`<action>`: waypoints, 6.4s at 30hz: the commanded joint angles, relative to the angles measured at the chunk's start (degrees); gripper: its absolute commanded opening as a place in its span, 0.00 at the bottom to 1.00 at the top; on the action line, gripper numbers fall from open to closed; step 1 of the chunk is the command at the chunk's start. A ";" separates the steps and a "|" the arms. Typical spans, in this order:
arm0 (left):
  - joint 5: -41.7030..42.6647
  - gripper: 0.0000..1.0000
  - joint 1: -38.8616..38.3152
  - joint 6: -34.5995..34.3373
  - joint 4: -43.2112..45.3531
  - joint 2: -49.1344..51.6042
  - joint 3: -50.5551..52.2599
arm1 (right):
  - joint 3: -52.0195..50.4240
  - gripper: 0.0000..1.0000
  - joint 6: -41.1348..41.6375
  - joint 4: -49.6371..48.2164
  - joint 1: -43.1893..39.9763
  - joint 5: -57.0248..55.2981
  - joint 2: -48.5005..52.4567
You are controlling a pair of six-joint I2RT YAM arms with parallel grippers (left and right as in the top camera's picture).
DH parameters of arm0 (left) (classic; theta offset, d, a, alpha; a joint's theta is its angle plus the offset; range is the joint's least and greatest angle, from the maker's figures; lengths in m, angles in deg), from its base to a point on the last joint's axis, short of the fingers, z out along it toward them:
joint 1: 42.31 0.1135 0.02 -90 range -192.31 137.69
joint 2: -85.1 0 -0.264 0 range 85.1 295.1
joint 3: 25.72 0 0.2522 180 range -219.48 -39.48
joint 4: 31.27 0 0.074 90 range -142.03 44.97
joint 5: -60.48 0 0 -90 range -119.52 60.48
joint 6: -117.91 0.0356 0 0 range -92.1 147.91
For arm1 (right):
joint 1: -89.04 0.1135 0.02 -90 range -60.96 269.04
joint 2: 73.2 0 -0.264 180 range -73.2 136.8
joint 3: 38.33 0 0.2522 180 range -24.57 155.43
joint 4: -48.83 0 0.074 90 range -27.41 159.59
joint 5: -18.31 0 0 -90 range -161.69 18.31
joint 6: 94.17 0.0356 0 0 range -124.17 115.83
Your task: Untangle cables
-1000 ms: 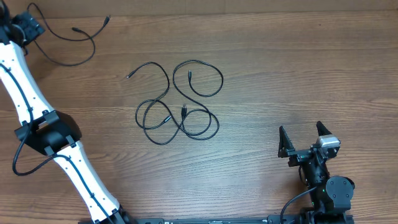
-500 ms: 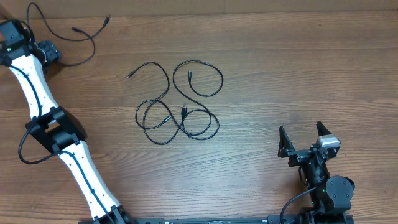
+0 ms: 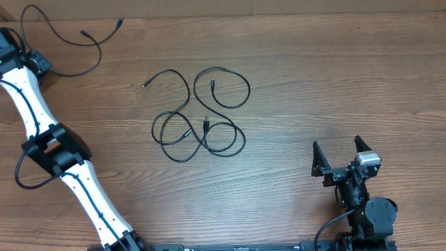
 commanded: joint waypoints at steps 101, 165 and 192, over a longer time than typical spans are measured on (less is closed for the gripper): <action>4.35 0.77 -13.60 28.00 18.75 -16.20 34.03 | -0.57 1.00 -0.50 -0.31 -0.07 -0.48 -0.42; 30.14 1.00 -30.86 12.31 -31.06 -37.75 20.52 | -0.57 1.00 -0.50 -0.31 -0.07 -0.48 -0.42; -3.39 0.72 -48.63 4.39 -38.03 -12.61 21.11 | -0.57 1.00 -0.50 -0.31 -0.07 -0.48 -0.42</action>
